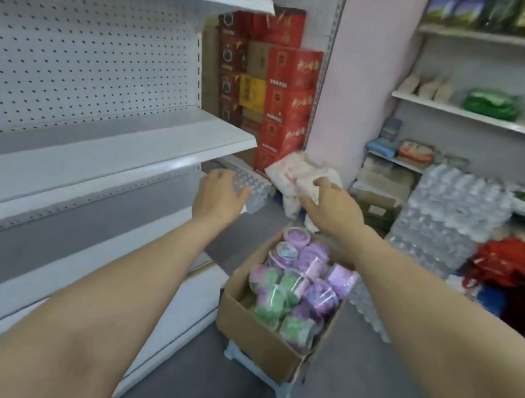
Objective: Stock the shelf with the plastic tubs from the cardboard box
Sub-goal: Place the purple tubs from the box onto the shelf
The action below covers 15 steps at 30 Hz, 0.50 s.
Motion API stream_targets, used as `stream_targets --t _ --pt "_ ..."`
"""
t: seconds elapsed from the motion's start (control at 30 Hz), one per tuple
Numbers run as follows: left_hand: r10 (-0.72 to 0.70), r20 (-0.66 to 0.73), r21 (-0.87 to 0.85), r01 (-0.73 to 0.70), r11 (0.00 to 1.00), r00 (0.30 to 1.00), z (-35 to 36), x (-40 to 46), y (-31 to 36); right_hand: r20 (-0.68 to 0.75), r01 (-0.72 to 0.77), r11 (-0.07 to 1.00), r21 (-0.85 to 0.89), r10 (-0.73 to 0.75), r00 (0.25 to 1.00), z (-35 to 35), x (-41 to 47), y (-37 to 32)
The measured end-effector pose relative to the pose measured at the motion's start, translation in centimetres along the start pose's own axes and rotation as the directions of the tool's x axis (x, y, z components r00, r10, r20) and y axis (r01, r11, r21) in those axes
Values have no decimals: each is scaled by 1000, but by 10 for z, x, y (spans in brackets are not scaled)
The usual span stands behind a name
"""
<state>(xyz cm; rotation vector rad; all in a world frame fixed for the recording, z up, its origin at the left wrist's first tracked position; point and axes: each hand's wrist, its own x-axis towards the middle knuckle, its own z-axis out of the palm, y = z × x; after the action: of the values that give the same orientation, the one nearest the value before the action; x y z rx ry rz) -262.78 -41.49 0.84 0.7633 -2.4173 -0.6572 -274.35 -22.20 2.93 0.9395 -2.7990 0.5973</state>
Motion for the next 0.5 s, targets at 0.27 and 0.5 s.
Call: stream_targets --t 0.27,0.5 --pt "-44 274 13 42 999 961 152 61 -20 162 -237 971 -20 237 958 85 57 102" --pt "-148 544 38 152 988 826 276 115 -56 392 -526 850 11 480 784 173 101 180"
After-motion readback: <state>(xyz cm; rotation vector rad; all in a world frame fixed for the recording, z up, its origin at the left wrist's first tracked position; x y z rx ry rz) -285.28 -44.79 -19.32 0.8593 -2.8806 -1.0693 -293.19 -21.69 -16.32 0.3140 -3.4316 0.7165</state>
